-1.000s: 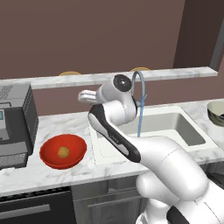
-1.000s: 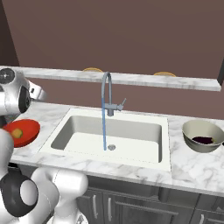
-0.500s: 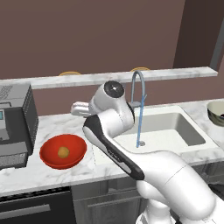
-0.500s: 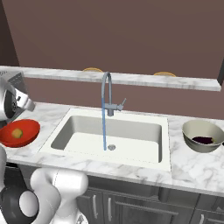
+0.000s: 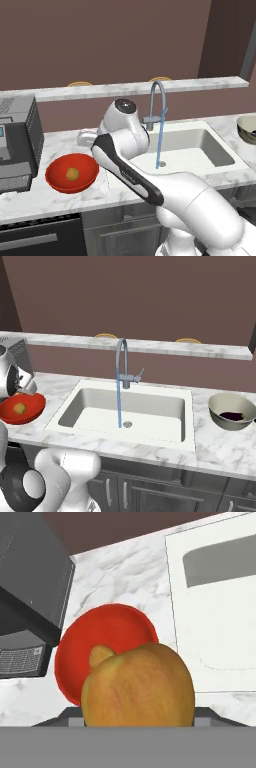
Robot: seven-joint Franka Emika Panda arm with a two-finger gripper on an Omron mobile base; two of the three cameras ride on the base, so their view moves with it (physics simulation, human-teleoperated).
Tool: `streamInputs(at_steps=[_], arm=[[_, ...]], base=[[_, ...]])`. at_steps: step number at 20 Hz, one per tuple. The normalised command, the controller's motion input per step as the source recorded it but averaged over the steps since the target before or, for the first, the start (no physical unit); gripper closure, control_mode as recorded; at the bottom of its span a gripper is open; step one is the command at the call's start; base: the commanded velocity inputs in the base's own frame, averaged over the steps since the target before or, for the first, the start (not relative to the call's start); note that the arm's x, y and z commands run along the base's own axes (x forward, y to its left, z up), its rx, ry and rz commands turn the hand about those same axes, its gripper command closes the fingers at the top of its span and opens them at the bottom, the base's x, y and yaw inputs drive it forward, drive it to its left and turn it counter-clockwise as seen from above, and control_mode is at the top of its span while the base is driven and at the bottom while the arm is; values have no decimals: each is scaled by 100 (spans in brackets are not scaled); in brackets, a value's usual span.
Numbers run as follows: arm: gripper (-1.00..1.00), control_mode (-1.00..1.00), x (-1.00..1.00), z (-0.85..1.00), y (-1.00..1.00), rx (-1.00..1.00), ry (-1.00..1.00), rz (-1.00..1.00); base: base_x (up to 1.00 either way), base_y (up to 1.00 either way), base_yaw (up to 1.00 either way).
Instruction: Pick the apples from the sink and place them in one bowl. Place the eggplant in the other bowl. Then turn off the sink faucet.
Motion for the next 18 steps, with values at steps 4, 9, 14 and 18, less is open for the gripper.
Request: streamInputs(at_steps=[4,9,14,18], arm=[[100,-100,0,-24,32,-1,26,8],[100,-100,0,-32,36,-7,28,7],[100,-100,0,-36,31,-7,22,5],[100,-100,0,-18,11,-6,12,0]], base=[[0,0,0],[0,0,0],[0,0,0],[0,0,0]])
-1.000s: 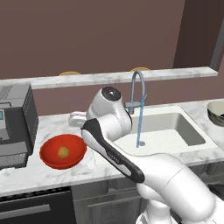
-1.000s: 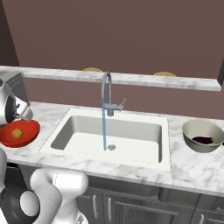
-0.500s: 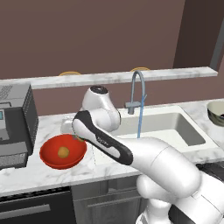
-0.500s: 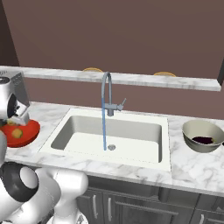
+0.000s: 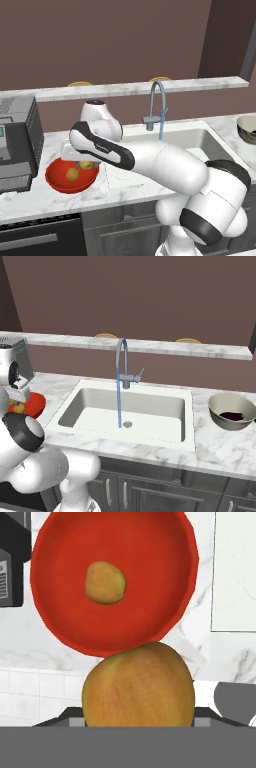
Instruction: Pick the apples from the sink and place them in one bowl. Place the eggplant in the other bowl. Then turn off the sink faucet.
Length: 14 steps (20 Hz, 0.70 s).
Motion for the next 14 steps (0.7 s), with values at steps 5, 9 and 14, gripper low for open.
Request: streamInputs(at_steps=[5,9,14], arm=[[100,-100,1,0,0,-4,0,0],[100,-100,10,0,0,-3,0,0],[100,-100,6,-12,0,-1,-1,0]], base=[[0,0,0],[0,0,0],[0,0,0]])
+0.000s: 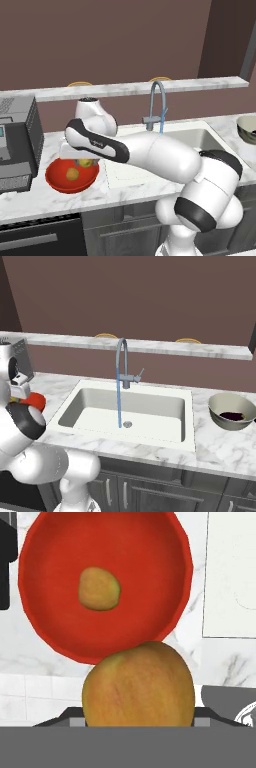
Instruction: Pick the apples from the sink and place them in one bowl. Place the eggplant in the other bowl. Then turn off the sink faucet.
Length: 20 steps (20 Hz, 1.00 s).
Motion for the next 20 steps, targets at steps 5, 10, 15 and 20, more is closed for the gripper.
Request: streamInputs(at_steps=[5,10,15,20], arm=[[100,-100,14,-21,0,0,-2,0],[100,-100,24,-23,0,0,-1,1],[100,-100,24,-21,0,0,-2,3],[100,-100,23,-15,2,0,0,3]], base=[[0,0,0],[0,0,0],[0,0,0],[0,0,0]])
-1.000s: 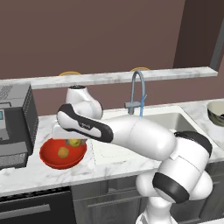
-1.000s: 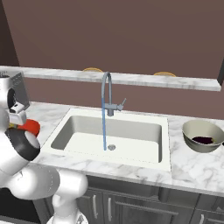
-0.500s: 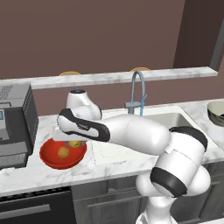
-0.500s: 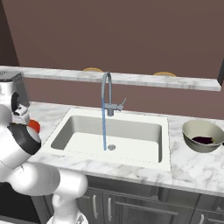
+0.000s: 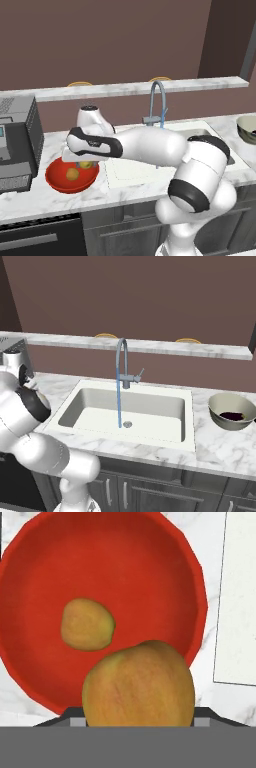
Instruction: Pick the apples from the sink and place them in one bowl. Place the eggplant in the other bowl. Then turn off the sink faucet.
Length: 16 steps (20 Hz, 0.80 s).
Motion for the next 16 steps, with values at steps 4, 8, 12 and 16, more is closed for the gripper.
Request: streamInputs(at_steps=[4,8,12,16], arm=[[100,-100,12,-15,9,0,0,3],[100,-100,2,-19,11,-1,0,3],[100,-100,0,-18,12,-1,0,2],[100,-100,6,-17,6,0,1,1]], base=[[0,0,0],[0,0,0],[0,0,0],[0,0,0]])
